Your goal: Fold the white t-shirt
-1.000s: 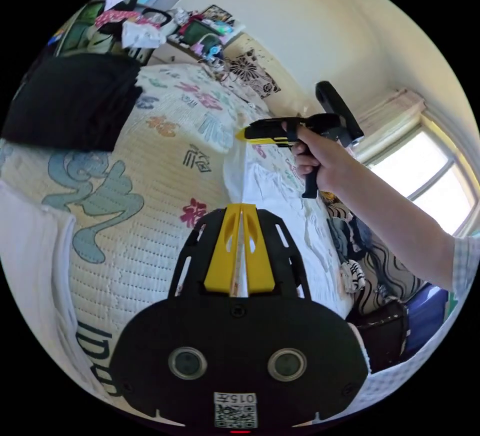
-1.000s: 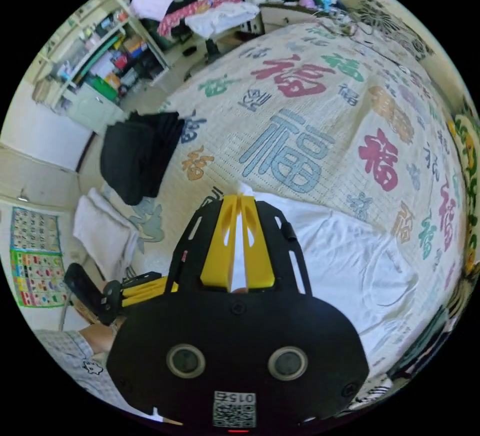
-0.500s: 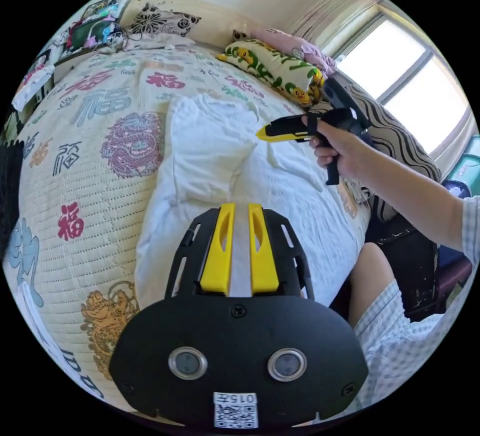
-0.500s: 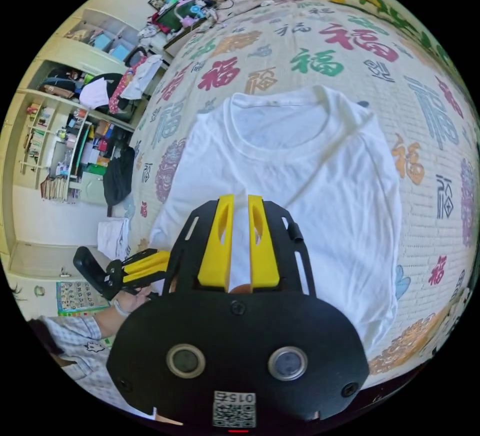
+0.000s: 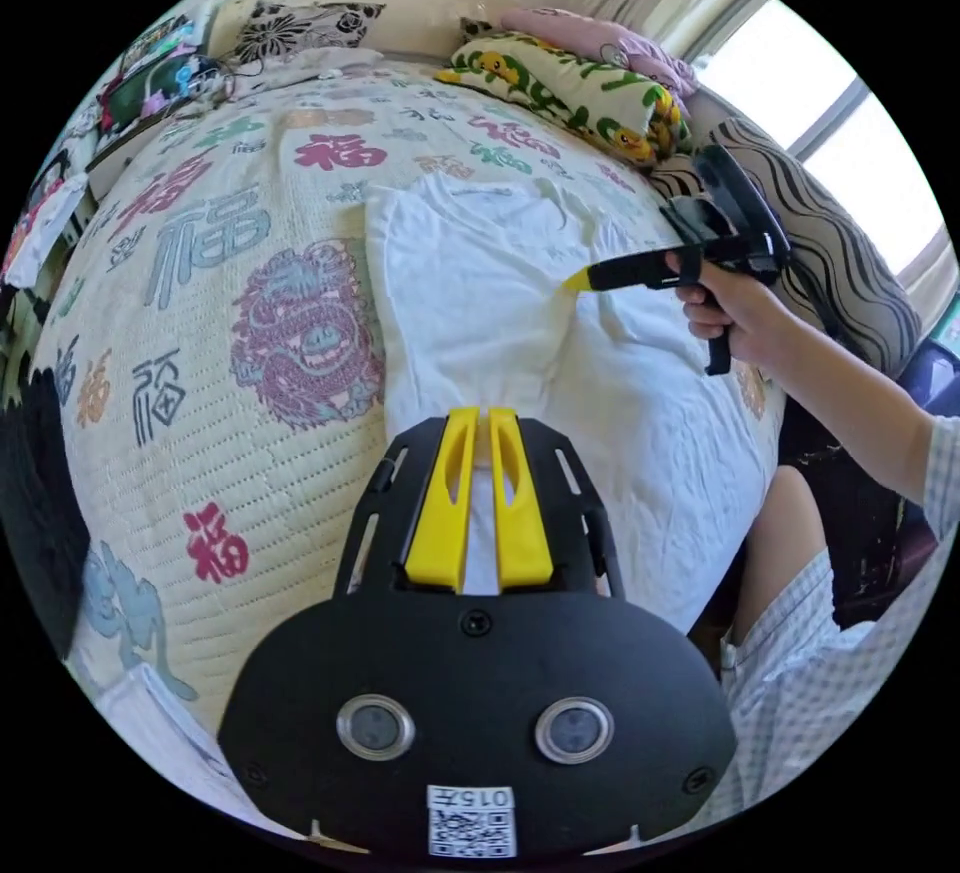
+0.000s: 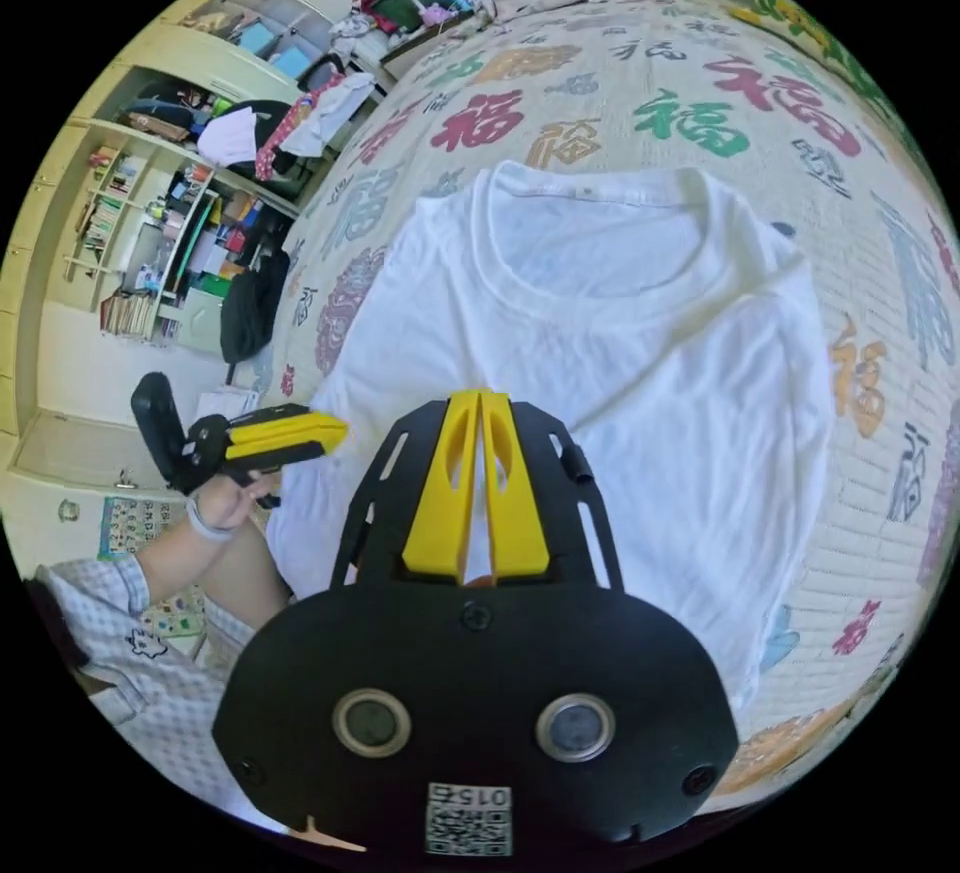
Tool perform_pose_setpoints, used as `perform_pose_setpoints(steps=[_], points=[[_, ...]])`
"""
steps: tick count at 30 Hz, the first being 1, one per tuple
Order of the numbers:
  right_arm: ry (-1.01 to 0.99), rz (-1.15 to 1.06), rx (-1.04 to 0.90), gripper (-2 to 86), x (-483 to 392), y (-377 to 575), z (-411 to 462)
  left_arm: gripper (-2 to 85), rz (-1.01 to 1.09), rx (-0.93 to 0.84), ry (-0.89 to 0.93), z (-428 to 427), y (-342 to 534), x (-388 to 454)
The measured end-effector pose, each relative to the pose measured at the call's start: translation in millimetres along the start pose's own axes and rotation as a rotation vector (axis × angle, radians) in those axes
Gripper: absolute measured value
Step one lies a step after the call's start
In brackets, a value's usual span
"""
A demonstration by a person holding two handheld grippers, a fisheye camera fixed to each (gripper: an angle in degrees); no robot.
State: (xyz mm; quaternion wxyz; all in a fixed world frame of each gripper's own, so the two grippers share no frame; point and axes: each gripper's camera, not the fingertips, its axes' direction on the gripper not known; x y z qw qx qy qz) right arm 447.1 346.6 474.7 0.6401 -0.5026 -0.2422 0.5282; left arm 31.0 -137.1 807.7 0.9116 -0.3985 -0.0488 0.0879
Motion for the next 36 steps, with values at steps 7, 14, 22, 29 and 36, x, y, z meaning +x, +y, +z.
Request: perform_pose_setpoints(steps=[7,14,22,29,36], points=[[0.203,-0.019,0.138,9.1,54.8,16.4,-83.9,8.7,0.06,0.103,-0.075,-35.1,-116.2,-18.7],[0.277,0.045,0.056,12.9,95.7,-10.8,-88.3,10.5,0.096,-0.028,-0.151,2.2,-215.3,-17.2],[0.369,-0.066,-0.116,5.1,102.8,2.4,-69.5,3.1,0.158,-0.222,-0.168,19.8,-236.0,-10.8],[0.339,-0.015,-0.056,-0.2,119.2,22.8,-107.0,0.8,0.116,-0.073,-0.169,-39.4,-263.6,-7.1],[0.457,0.001,0.039,-0.6,119.6,34.4,-143.9,0.5,0.11,0.023,-0.206,-80.0,-287.9,13.1]])
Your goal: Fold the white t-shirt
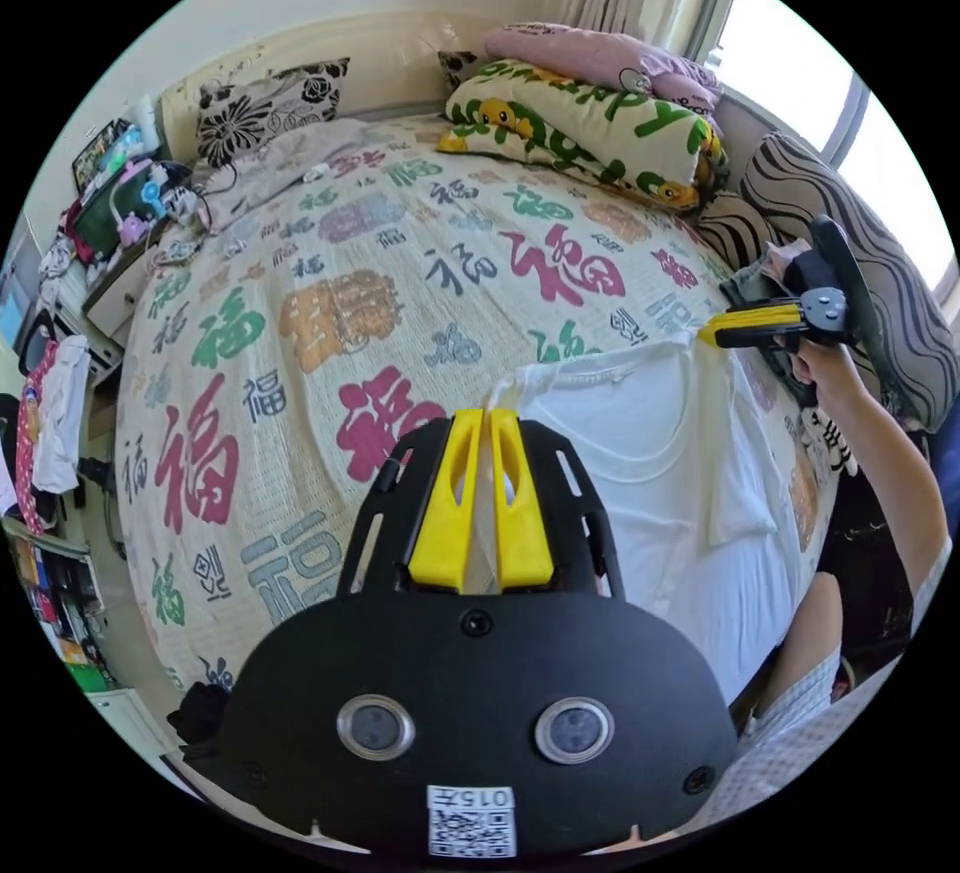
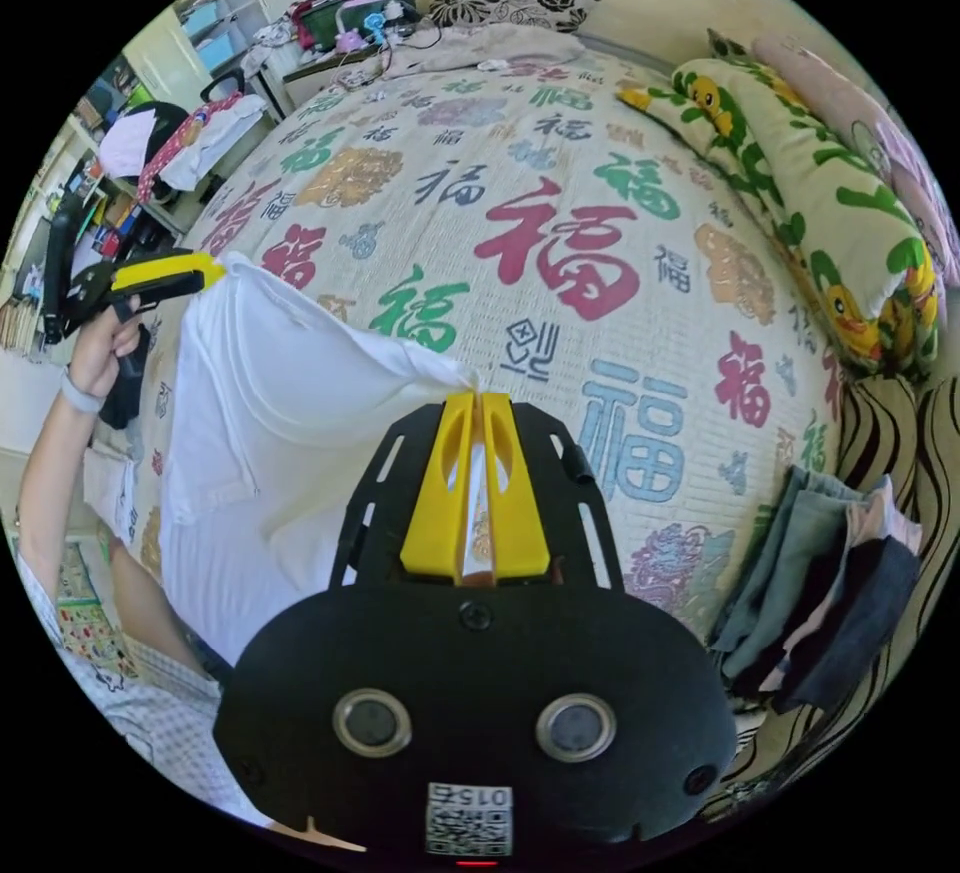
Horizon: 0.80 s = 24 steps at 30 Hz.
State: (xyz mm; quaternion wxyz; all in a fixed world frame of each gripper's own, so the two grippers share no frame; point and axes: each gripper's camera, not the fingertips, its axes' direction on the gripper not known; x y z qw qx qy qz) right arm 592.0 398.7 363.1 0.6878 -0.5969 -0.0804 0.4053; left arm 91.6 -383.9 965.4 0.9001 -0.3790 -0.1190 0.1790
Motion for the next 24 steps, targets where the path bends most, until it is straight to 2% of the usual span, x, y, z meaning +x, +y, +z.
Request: perform_pose_setpoints(steps=[5,10,15,18,24], points=[[-0.03,0.104,0.122,-0.5,22.8,31.0,-13.8,0.4,-0.016,0.095,-0.049,-22.2,15.0,8.7],[-0.101,0.037,0.158,-0.3,30.4,91.0,-23.7,0.5,0.106,0.137,-0.012,-45.9,71.9,26.3],[-0.26,-0.087,0.165,-0.2,23.5,201.9,-40.5,0.7,0.237,0.188,0.139,-89.9,196.2,65.2],[-0.342,-0.123,0.144,-0.1,9.8,284.9,-41.6,0.7,0.3,0.135,0.237,-102.5,273.5,95.0],[-0.415,-0.094,0.056,-0.1,-27.7,425.0,-11.5,0.8,0.193,0.061,0.318,-104.3,409.9,137.7]])
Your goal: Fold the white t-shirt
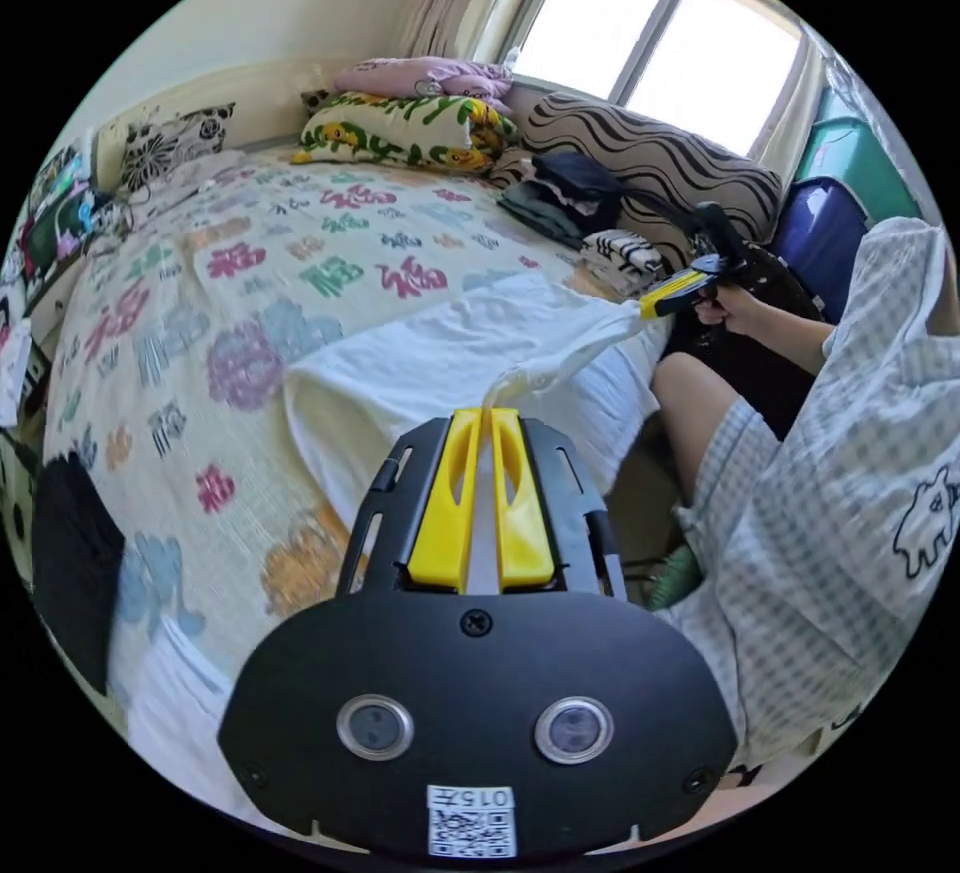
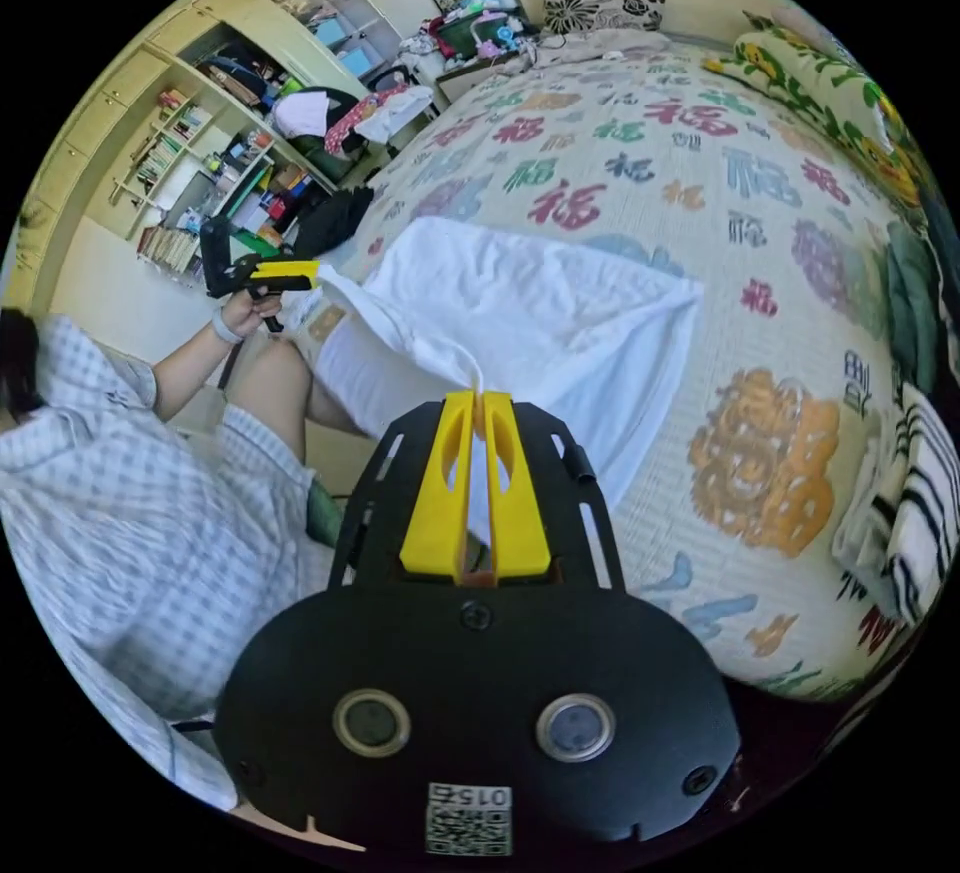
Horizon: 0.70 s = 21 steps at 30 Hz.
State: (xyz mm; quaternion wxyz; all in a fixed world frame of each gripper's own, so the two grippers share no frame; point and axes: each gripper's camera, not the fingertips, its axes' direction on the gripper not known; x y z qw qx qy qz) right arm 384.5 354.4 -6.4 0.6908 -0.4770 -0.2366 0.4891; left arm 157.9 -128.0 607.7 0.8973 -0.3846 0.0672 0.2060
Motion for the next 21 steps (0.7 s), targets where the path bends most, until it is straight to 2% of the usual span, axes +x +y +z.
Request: perform_pose_setpoints(steps=[5,11,14,16,21], points=[[0.066,-0.018,-0.09,0.4,-8.6,59.7,45.7,0.8,0.028,-0.12,-0.088,18.9,49.5,40.6],[0.183,-0.096,-0.188,3.2,-7.6,78.9,79.9,0.5,0.11,-0.286,-0.238,47.9,77.7,69.2],[0.179,-0.024,-0.254,5.4,3.0,81.7,88.9,0.2,0.023,-0.424,-0.343,61.4,92.6,65.2],[0.175,0.014,-0.234,5.6,7.7,85.5,82.8,0.2,-0.039,-0.4,-0.317,53.5,101.3,61.1],[0.165,0.029,-0.086,3.8,15.8,82.5,71.8,-0.2,-0.174,-0.14,-0.095,43.4,111.3,50.7]])
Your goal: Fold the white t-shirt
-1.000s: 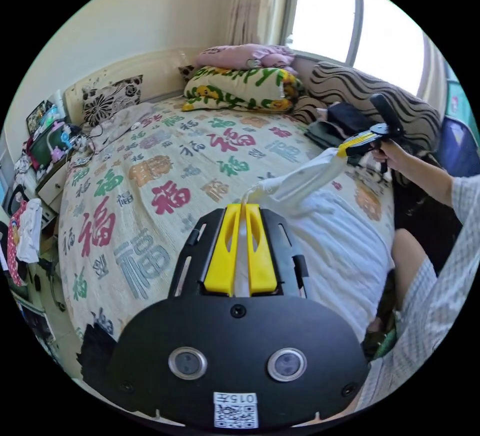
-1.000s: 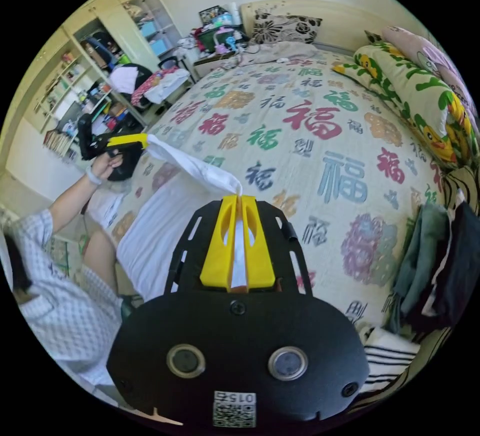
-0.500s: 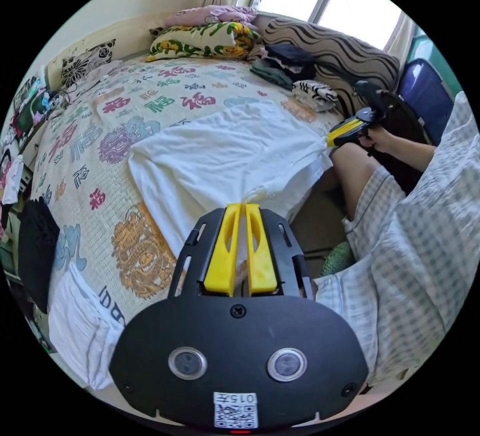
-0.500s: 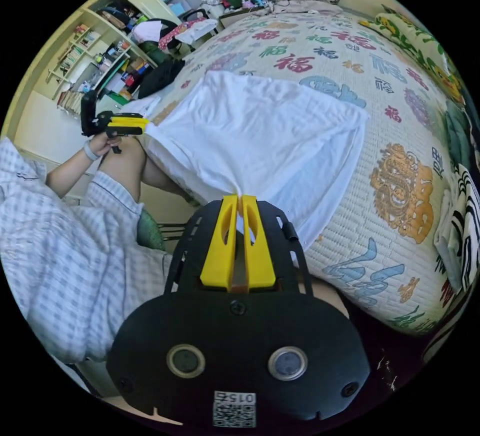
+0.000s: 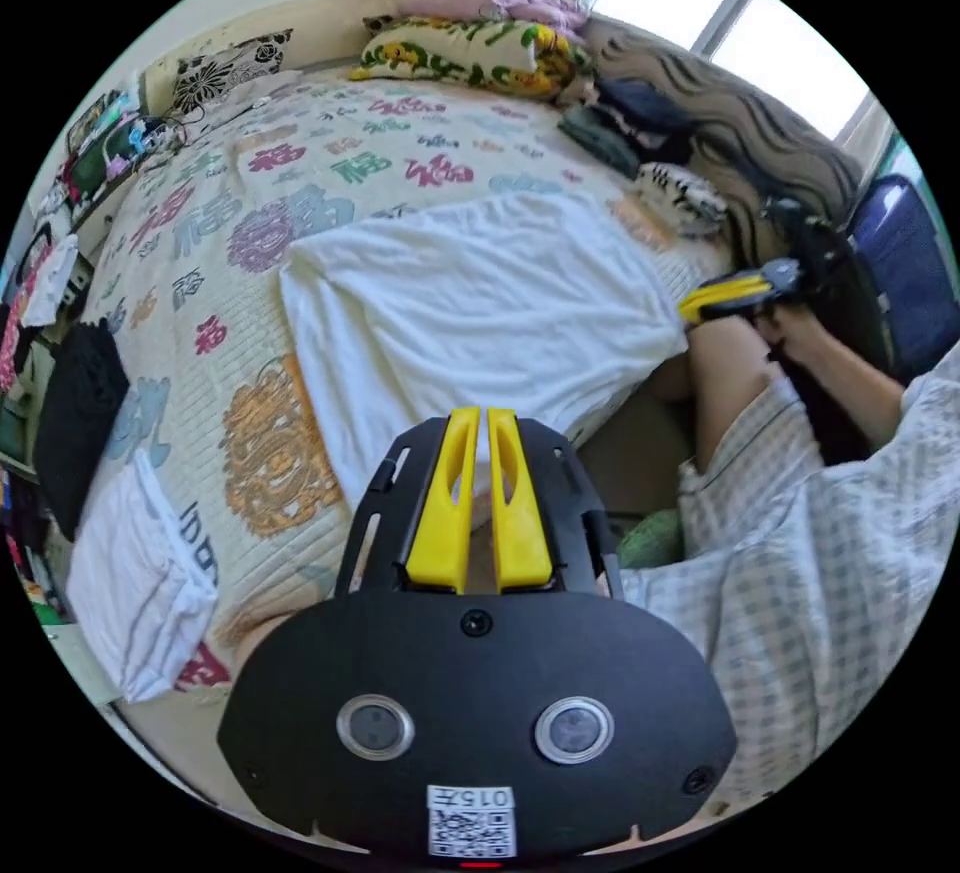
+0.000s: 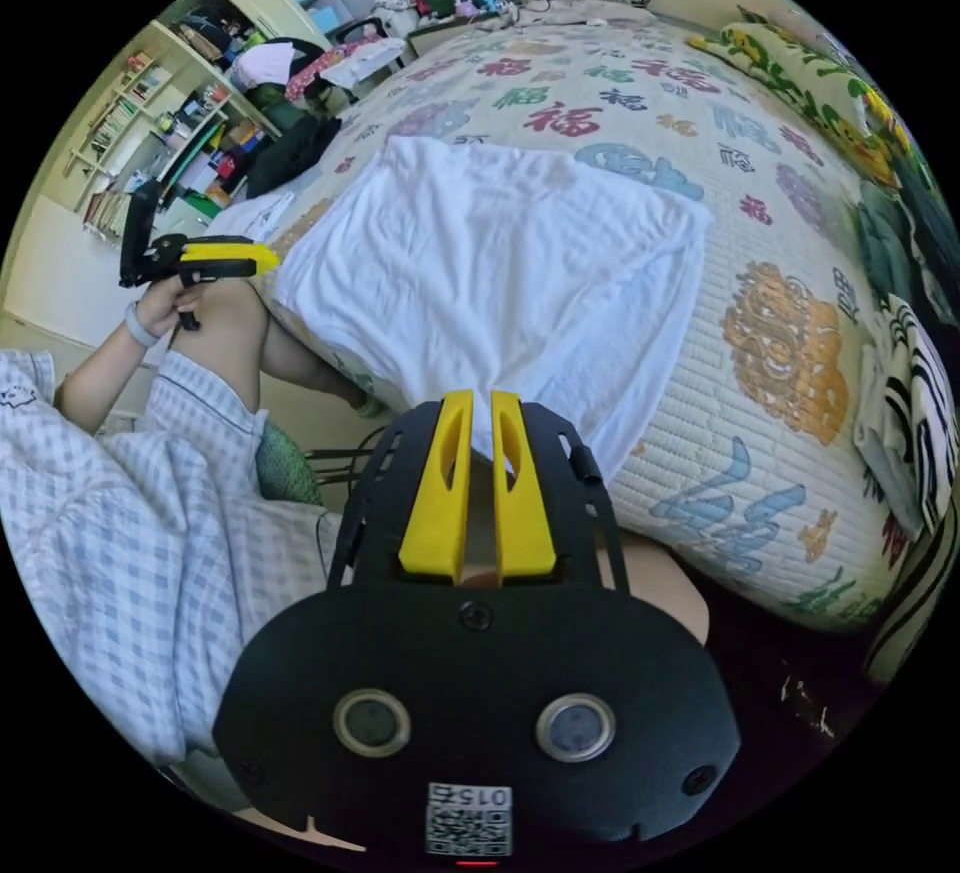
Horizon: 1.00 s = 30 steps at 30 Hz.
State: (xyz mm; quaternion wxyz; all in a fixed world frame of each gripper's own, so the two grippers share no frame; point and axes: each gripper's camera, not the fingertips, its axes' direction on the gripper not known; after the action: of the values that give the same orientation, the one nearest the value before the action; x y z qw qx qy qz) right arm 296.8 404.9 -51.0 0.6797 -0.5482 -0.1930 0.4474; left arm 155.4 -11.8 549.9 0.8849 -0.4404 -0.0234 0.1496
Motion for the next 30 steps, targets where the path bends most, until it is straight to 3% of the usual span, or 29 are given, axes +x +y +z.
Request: perform_pose_setpoints(steps=[2,5,6,8,11,14,16,21,26,30], points=[[-0.074,-0.005,-0.034,2.0,6.2,-16.7,18.9,-0.3,-0.042,-0.02,0.052,21.0,-0.7,-7.6],[-0.055,0.049,-0.231,-0.3,19.9,-35.0,59.1,-0.4,-0.048,-0.25,0.022,73.9,6.1,-22.5],[-0.059,0.066,-0.254,-0.4,23.4,-37.0,63.1,-0.4,-0.015,-0.251,0.045,75.1,10.3,-27.1],[-0.172,0.109,-0.194,-0.3,40.4,-41.5,49.6,-0.1,-0.032,-0.207,0.04,60.6,14.8,-40.1],[-0.329,0.223,0.013,1.8,83.1,-44.1,14.8,1.6,-0.201,0.008,0.072,26.6,18.7,-84.0],[-0.361,0.371,0.19,5.2,134.8,-57.3,-2.3,6.0,-0.416,0.169,0.186,21.9,14.8,-140.8],[-0.318,0.426,0.242,6.8,155.5,-72.7,-2.0,7.2,-0.499,0.177,0.166,34.1,8.1,-165.3],[-0.307,0.543,0.184,9.3,193.3,-120.5,26.8,8.4,-0.605,0.079,0.209,91.9,-5.3,-202.3],[-0.351,0.596,0.128,2.2,205.5,-152.9,49.1,1.6,-0.668,0.107,0.294,115.7,12.0,-216.8],[-0.279,0.606,0.143,0.0,207.5,-156.6,45.2,0.6,-0.661,0.147,0.21,110.6,33.5,-221.1]])
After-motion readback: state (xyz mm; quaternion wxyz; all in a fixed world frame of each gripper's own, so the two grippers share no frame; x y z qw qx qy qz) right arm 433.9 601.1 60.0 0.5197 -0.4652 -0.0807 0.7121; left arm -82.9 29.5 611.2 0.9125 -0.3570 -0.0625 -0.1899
